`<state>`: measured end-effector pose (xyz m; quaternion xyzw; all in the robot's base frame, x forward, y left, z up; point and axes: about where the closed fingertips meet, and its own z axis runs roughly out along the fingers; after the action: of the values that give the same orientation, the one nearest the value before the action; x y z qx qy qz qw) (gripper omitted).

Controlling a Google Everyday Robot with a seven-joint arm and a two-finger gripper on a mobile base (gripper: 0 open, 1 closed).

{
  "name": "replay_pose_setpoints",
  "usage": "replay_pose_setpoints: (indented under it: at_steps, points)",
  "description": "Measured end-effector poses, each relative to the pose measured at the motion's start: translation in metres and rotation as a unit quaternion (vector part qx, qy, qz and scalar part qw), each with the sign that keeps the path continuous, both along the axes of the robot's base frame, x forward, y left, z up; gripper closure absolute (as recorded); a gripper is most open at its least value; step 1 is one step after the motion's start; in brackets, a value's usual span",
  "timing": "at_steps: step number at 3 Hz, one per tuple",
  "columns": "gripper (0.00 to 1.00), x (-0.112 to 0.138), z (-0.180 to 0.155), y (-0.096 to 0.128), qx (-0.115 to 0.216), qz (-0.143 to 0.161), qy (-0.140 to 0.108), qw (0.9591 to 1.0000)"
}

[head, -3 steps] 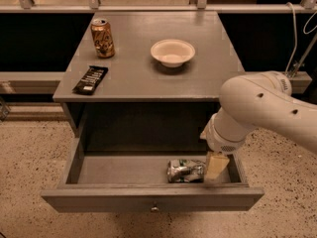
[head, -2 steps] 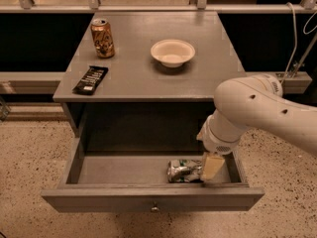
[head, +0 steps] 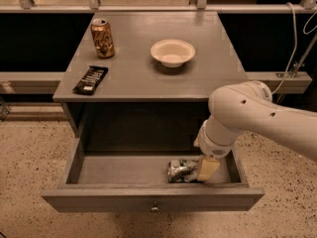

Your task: Pick 7up can from top drawer and place on counter

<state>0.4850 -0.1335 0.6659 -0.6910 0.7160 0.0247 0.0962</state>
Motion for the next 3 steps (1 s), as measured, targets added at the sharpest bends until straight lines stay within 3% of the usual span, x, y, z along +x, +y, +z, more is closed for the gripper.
replay_pose_setpoints:
  at_steps: [1, 3]
  points:
    - [0.37, -0.002, -0.011, -0.003, -0.001, -0.003, 0.006, 1.0]
    - [0.36, -0.011, -0.033, -0.004, 0.009, -0.005, 0.026, 0.9996]
